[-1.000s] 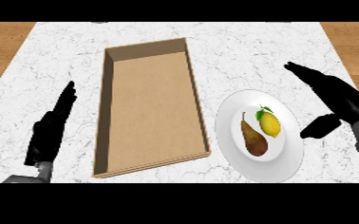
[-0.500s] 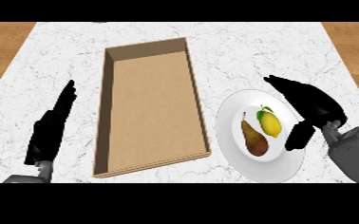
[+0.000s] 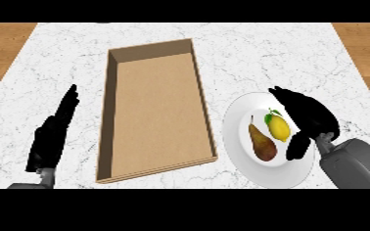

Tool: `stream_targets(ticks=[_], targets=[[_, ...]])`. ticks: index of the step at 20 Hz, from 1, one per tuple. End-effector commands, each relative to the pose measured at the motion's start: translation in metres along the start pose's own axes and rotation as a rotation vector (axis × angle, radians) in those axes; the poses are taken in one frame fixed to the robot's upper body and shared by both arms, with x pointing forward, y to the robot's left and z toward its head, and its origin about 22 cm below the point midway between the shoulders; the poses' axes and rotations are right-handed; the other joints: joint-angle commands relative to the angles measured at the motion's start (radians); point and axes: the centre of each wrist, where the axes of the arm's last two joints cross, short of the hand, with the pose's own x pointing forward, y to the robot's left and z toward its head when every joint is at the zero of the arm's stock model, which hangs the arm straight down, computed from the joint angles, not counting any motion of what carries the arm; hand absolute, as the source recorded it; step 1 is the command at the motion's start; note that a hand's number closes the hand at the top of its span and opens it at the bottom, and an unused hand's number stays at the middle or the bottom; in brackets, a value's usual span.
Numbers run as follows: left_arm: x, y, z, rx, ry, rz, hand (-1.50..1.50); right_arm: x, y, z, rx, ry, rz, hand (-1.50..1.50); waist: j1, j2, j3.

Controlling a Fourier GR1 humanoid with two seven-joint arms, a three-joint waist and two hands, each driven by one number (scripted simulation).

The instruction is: Pick the lemon from the plate and place it in the cardboard box

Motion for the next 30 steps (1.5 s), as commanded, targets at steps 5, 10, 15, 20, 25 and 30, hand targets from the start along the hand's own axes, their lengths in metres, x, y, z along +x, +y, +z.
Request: stream_targets(ticks=[5, 10, 15, 20, 25, 30], targets=[[-0.013, -0.002, 0.003, 0.007, -0.012, -0.001, 0.0, -0.017, 0.026, -0.003, 0.009, 0.012, 0.016, -1.5, -0.001, 0.001, 0.0], [0.002, 0.004, 0.004, 0.001, 0.003, -0.014, 0.0, 0.005, 0.011, -0.008, -0.006, 0.024, 0.002, -1.5, 0.0, 0.0, 0.0], [0.004, -0.015, -0.013, -0.012, 0.015, -0.001, 0.0, -0.002, 0.004, -0.019, -0.002, 0.012, -0.029, -1.5, -0.002, 0.001, 0.0], [-0.002, 0.001, 0.011, -0.003, 0.002, 0.005, 0.0, -0.006, 0.036, -0.025, -0.019, 0.024, -0.003, -1.5, 0.001, 0.0, 0.0], [0.008, -0.001, -0.001, 0.009, -0.006, 0.002, 0.0, -0.012, 0.052, -0.031, 0.001, 0.027, -0.009, -1.5, 0.001, 0.001, 0.0], [0.003, -0.018, 0.014, 0.005, 0.0, 0.006, 0.0, -0.013, 0.049, -0.026, 0.034, 0.024, 0.031, -1.5, 0.001, 0.0, 0.0]])
